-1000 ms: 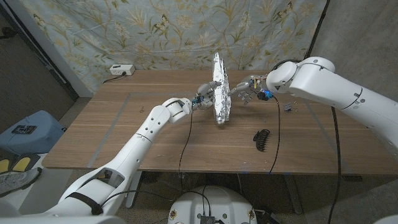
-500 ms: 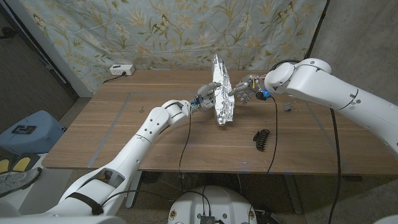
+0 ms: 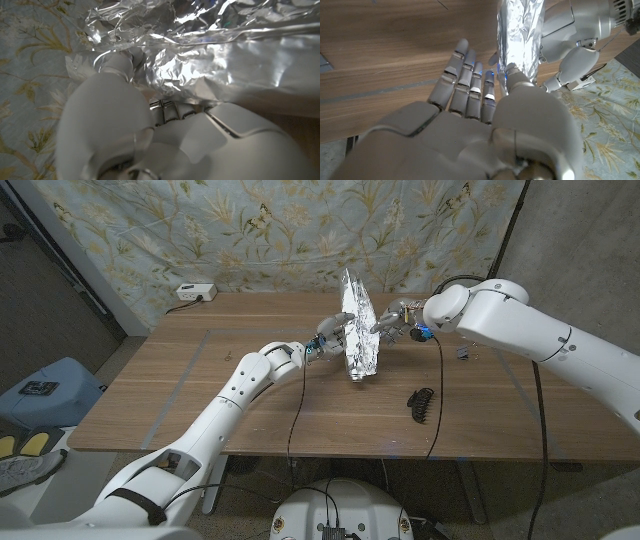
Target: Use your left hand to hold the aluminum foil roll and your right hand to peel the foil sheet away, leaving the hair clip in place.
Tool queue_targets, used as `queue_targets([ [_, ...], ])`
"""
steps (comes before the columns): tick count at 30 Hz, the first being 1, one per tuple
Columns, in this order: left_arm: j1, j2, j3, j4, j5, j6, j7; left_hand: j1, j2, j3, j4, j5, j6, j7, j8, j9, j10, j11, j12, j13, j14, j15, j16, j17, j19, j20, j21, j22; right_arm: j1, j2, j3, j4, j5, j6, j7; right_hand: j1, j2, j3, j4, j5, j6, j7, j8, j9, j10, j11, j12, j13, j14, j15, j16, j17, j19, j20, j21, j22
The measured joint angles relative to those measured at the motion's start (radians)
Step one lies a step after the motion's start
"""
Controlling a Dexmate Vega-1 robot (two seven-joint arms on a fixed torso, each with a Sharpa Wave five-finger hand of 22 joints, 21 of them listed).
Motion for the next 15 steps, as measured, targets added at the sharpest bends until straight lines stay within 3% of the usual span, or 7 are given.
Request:
queue_targets([
  [6,-0.003,0.0,0.0,0.006,0.0,0.004,-0.009,0.0,0.0,0.0,0.0,0.0,-0.003,0.0,0.0,0.0,0.0,0.0,0.0,0.0,-0.002,0.002,0.0,0.007,-0.003,0.003,-0.004,0.0,0.001,0.005,-0.015,-0.009,-0.023,-0.021,-0.021,0.033,-0.004,0.011,-0.007,0.007,0.046,0.01,0.016,0.005,0.052,-0.02,0.02,0.011,0.065,-0.033,0.03,0.005,0.049,-0.035,0.023,0.005],
  [8,-0.003,0.0,0.0,0.008,0.0,0.005,-0.013,-0.003,-0.003,0.019,0.019,0.0,-0.005,-0.002,-0.003,0.0,-0.01,0.002,0.0,0.0,-0.006,0.006,0.0,0.009,-0.003,0.003,-0.004,0.0,0.003,0.007,-0.021,-0.012,-0.031,-0.027,-0.029,0.041,-0.004,0.015,-0.003,0.007,0.06,0.01,0.022,0.005,0.069,-0.028,0.028,0.016,0.085,-0.046,0.039,0.008,0.063,-0.042,0.029,0.005],
  [15,-0.007,0.0,0.0,0.017,0.0,0.008,-0.033,-0.017,0.01,0.017,0.032,-0.001,-0.024,0.009,-0.018,0.0,-0.04,0.011,-0.014,0.008,-0.034,0.016,0.0,0.024,-0.021,0.007,-0.012,0.0,0.003,0.012,-0.032,-0.02,-0.057,-0.049,-0.061,0.071,-0.018,0.019,-0.007,0.007,0.092,0.0,0.031,0.014,0.111,-0.049,0.051,0.033,0.136,-0.077,0.069,0.02,0.104,-0.065,0.05,0.005],
])
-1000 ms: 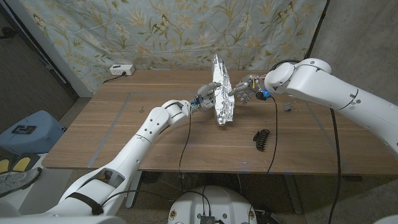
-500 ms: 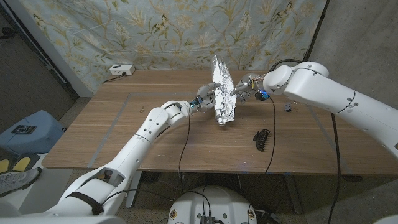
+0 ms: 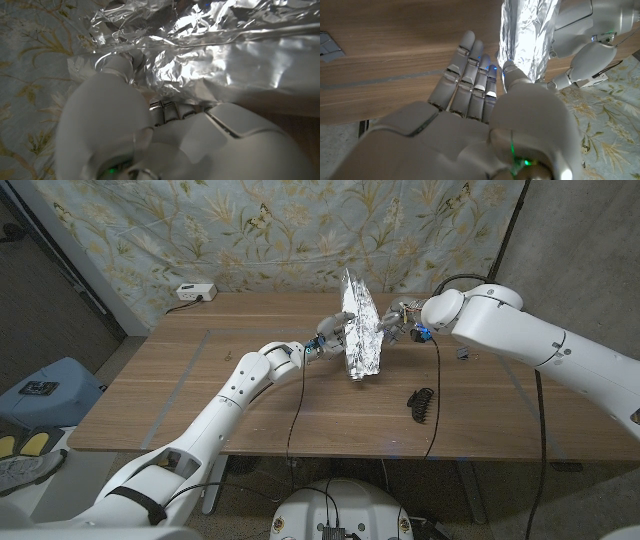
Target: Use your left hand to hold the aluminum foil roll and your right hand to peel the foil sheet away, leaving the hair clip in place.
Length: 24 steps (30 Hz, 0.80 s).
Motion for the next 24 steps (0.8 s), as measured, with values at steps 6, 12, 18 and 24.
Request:
queue_targets([
  [6,-0.003,0.0,-0.001,0.008,-0.001,0.004,-0.021,-0.009,0.004,0.003,0.009,0.0,-0.004,-0.002,-0.006,-0.009,-0.017,0.006,-0.007,-0.002,-0.008,0.005,0.005,0.013,-0.012,0.001,0.0,0.0,-0.012,0.004,-0.004,-0.009,-0.019,-0.012,-0.03,0.032,-0.014,0.003,-0.003,0.0,0.044,-0.011,0.017,0.009,0.033,-0.019,0.026,0.017,0.043,-0.03,0.015,0.01,0.032,-0.019,0.02,0.0],
  [12,-0.003,-0.003,-0.002,0.011,-0.002,0.005,-0.028,-0.016,0.005,-0.001,0.013,0.0,-0.005,-0.002,-0.011,-0.014,-0.03,0.008,-0.011,-0.002,-0.019,0.005,0.017,0.029,-0.012,0.001,0.0,0.003,-0.025,0.004,-0.01,-0.022,-0.041,-0.02,-0.06,0.043,-0.017,0.005,0.0,0.0,0.077,-0.02,0.022,0.009,0.059,-0.034,0.038,0.029,0.082,-0.041,0.014,-0.016,0.066,-0.041,0.037,0.0],
  [18,0.004,-0.007,-0.005,0.01,-0.003,0.002,-0.022,-0.017,0.004,-0.001,0.013,0.0,-0.004,-0.002,-0.014,-0.021,-0.039,0.006,-0.026,-0.013,-0.021,0.007,0.017,0.034,-0.012,0.001,0.0,0.003,-0.019,-0.002,-0.033,-0.037,-0.068,-0.04,-0.074,0.086,-0.001,0.026,-0.001,-0.004,0.131,-0.038,0.038,0.002,0.115,-0.046,0.055,0.031,0.126,-0.065,0.007,-0.032,0.093,-0.061,0.051,-0.003],
  [24,0.009,-0.009,-0.008,0.004,0.001,-0.01,-0.015,-0.022,-0.001,-0.001,0.013,0.0,-0.004,-0.002,-0.016,-0.024,-0.039,0.006,-0.026,-0.022,-0.025,0.003,0.016,0.029,-0.008,-0.002,0.0,0.003,-0.016,-0.006,-0.044,-0.045,-0.089,-0.055,-0.085,0.104,0.009,0.037,0.01,-0.004,0.191,-0.063,0.059,0.008,0.179,-0.072,0.081,0.042,0.176,-0.088,0.024,-0.017,0.118,-0.077,0.072,-0.003],
])
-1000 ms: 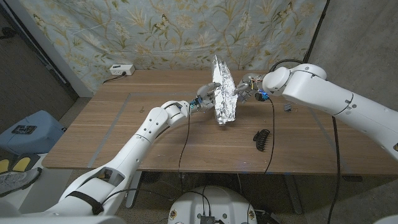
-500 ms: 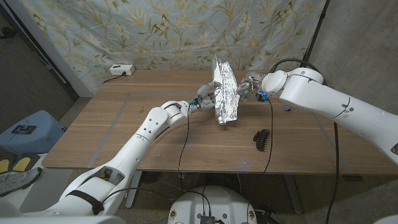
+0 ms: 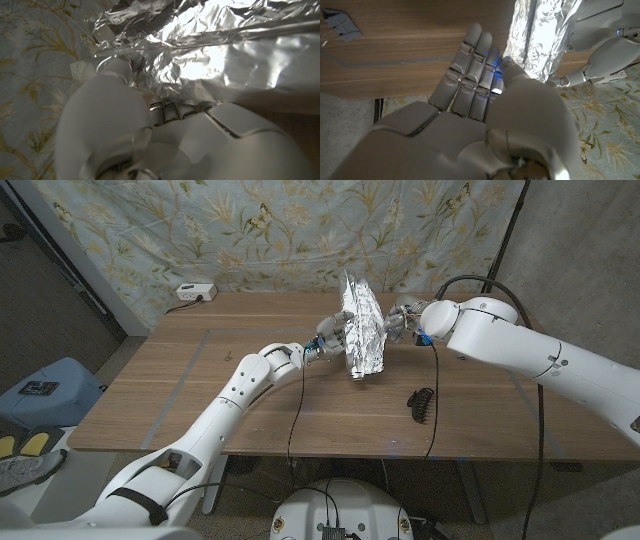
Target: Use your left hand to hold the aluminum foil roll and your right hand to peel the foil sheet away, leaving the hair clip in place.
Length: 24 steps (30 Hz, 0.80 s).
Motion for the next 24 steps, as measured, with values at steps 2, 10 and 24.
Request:
queue_targets([
  [2,0.001,-0.001,0.0,-0.001,0.0,0.0,0.0,0.0,0.0,0.0,0.0,0.0,0.0,0.0,-0.001,-0.001,0.0,0.0,-0.008,-0.003,-0.002,-0.002,0.0,0.0,0.0,0.0,0.0,0.0,0.0,0.0,0.0,0.0,-0.006,-0.005,-0.003,0.002,0.002,0.003,0.003,0.0,0.008,-0.004,0.0,0.003,0.008,-0.008,0.007,0.002,0.006,-0.006,0.006,0.005,0.002,0.0,0.0,0.0],
  [10,0.005,-0.004,-0.001,-0.003,0.002,-0.01,0.005,-0.002,0.001,0.003,-0.004,0.0,0.0,0.0,-0.009,-0.001,-0.005,-0.005,-0.017,-0.016,-0.016,-0.001,-0.005,-0.005,-0.008,-0.008,0.0,0.0,0.003,-0.005,-0.02,-0.011,-0.023,-0.019,-0.016,0.002,0.001,0.006,0.006,0.0,0.02,-0.005,0.007,0.01,0.025,-0.014,0.019,0.01,0.02,-0.01,0.007,0.015,0.01,-0.002,0.013,0.0],
  [24,0.003,-0.009,-0.001,0.013,0.002,-0.012,-0.023,-0.047,0.011,-0.004,0.004,0.003,-0.038,-0.002,-0.053,0.0,-0.079,0.004,-0.067,-0.05,-0.101,0.017,-0.039,-0.002,-0.047,-0.014,-0.018,0.0,-0.003,-0.007,-0.028,-0.023,-0.044,-0.035,-0.04,-0.003,0.022,0.017,0.017,-0.001,0.011,0.002,0.006,0.024,0.03,-0.011,0.026,0.024,0.035,-0.013,0.007,0.031,0.01,-0.002,0.021,0.002],
])
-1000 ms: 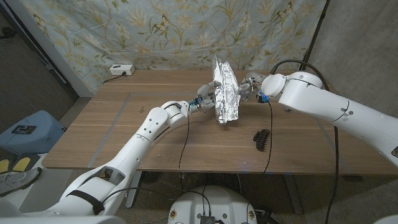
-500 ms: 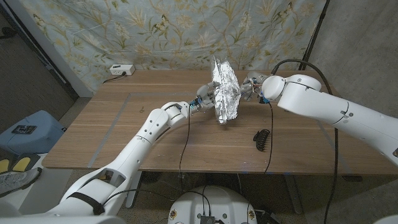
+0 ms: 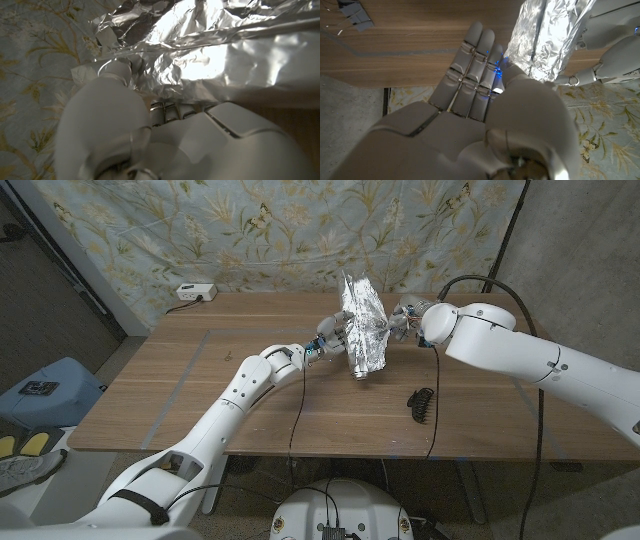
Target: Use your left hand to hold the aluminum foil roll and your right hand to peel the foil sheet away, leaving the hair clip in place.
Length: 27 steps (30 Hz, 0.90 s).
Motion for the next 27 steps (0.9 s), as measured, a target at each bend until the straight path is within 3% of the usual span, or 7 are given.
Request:
queue_targets([
  [5,-0.003,-0.002,0.0,0.011,-0.002,0.0,-0.024,-0.047,-0.012,-0.02,0.005,-0.023,-0.064,-0.019,-0.043,-0.011,-0.062,0.026,-0.055,-0.038,-0.07,0.026,-0.054,-0.039,-0.018,-0.007,-0.005,0.0,-0.009,-0.003,0.004,-0.008,-0.002,-0.001,-0.006,-0.001,0.001,0.004,0.004,0.0,-0.002,0.002,-0.003,0.005,-0.003,-0.003,0.002,0.005,0.002,0.001,0.0,0.006,0.0,0.0,0.004,0.0],
  [15,-0.012,-0.009,0.001,0.041,-0.009,0.014,-0.073,-0.077,-0.031,-0.037,0.007,-0.051,-0.144,-0.009,-0.096,-0.027,-0.105,0.058,-0.115,-0.085,-0.108,0.053,-0.077,-0.092,-0.023,-0.002,-0.005,0.0,-0.025,-0.017,0.027,-0.029,0.005,-0.002,-0.006,-0.001,0.001,0.009,0.008,0.0,-0.006,0.002,-0.003,0.018,-0.003,-0.013,0.016,0.018,0.005,0.002,0.0,0.018,0.0,0.0,0.005,0.0],
  [24,-0.025,-0.018,0.003,0.073,-0.014,0.033,-0.108,-0.095,-0.038,-0.047,0.005,-0.07,-0.181,-0.015,-0.123,-0.04,-0.111,0.066,-0.147,-0.121,-0.109,0.063,-0.084,-0.133,-0.012,0.009,0.002,0.0,-0.037,-0.03,0.048,-0.046,0.018,-0.002,-0.006,0.0,0.002,0.02,0.005,0.0,-0.006,0.002,-0.003,0.028,0.001,-0.017,0.031,0.028,0.004,0.002,-0.006,0.025,0.0,0.0,0.015,0.0],
  [27,-0.026,-0.022,0.0,0.079,-0.019,0.039,-0.109,-0.102,-0.03,-0.047,0.005,-0.088,-0.158,-0.006,-0.124,-0.05,-0.057,0.055,-0.147,-0.141,-0.064,0.047,-0.067,-0.155,0.022,0.007,0.016,0.0,-0.039,-0.033,0.053,-0.05,0.022,-0.002,-0.006,0.0,0.002,0.021,0.004,0.0,-0.008,0.0,-0.003,0.028,0.001,-0.017,0.031,0.03,0.004,0.002,-0.006,0.03,-0.001,-0.001,0.015,0.0],
])
